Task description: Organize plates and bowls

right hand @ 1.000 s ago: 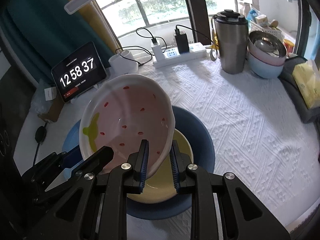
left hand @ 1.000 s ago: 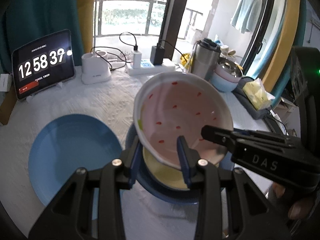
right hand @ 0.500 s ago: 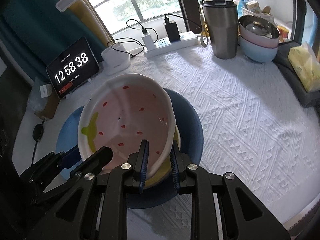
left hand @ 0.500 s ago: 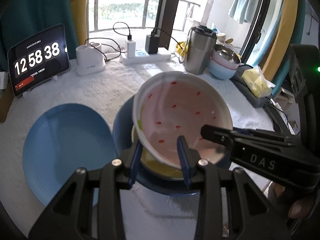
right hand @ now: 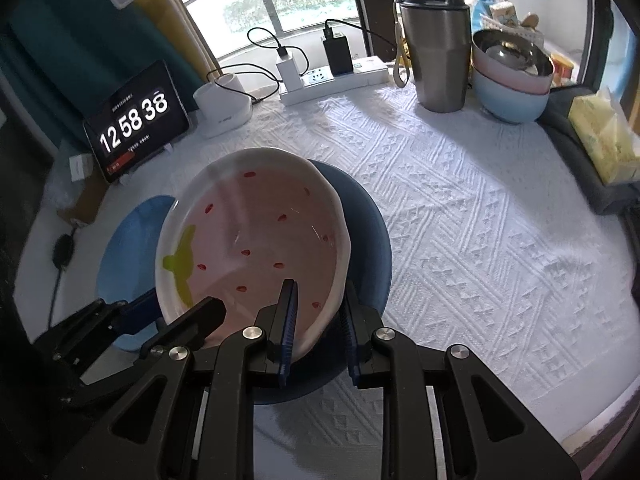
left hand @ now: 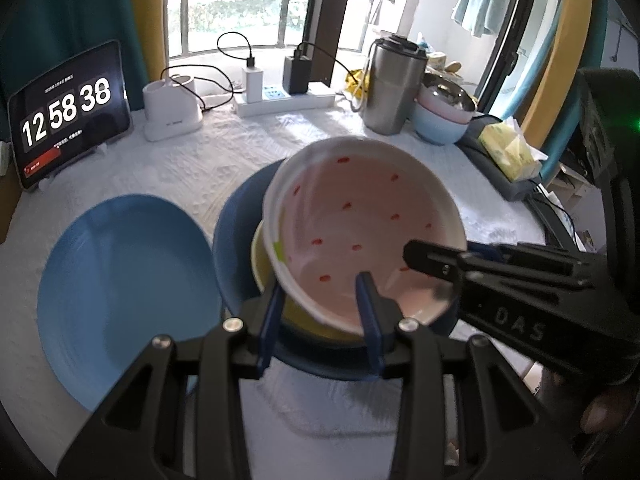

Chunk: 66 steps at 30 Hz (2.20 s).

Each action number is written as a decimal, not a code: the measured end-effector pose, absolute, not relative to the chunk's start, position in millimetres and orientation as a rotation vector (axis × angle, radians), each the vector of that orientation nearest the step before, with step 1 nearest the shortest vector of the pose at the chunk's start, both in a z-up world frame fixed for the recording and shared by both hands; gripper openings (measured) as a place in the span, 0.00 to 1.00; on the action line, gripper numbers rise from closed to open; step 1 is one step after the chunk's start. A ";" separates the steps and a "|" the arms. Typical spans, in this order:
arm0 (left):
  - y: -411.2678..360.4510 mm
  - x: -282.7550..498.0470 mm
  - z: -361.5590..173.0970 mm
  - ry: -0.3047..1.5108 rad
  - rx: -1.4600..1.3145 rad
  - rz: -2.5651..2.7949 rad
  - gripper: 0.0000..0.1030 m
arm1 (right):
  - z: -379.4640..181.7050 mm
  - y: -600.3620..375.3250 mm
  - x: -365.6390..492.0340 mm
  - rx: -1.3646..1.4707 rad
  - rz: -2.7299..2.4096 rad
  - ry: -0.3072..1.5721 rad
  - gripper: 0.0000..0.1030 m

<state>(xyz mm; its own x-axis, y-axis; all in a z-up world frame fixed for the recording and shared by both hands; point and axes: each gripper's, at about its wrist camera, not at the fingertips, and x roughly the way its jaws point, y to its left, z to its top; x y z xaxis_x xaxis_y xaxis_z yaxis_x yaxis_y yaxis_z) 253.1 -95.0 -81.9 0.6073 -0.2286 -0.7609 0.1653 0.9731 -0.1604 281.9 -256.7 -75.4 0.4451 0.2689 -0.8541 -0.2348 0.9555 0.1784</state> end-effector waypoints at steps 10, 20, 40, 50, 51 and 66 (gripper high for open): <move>-88.1 250.3 -82.0 0.889 -0.059 -0.197 0.39 | -77.9 -255.9 277.9 0.002 0.307 1.044 0.22; -79.1 247.7 -69.6 0.841 -0.077 -0.193 0.40 | -77.8 -261.1 280.6 0.043 0.323 1.047 0.22; -47.7 261.9 -67.8 0.826 -0.101 -0.121 0.40 | -69.4 -273.2 286.7 0.105 0.352 1.019 0.23; -30.1 263.1 -73.2 0.854 -0.121 -0.103 0.41 | -57.3 -302.5 287.7 0.124 0.345 0.948 0.37; -30.8 263.6 -74.9 0.860 -0.121 -0.106 0.41 | -57.5 -304.8 288.3 0.125 0.344 0.943 0.40; -52.5 272.1 -93.1 0.935 -0.023 -0.110 0.42 | -85.5 -309.4 301.1 0.117 0.376 1.001 0.41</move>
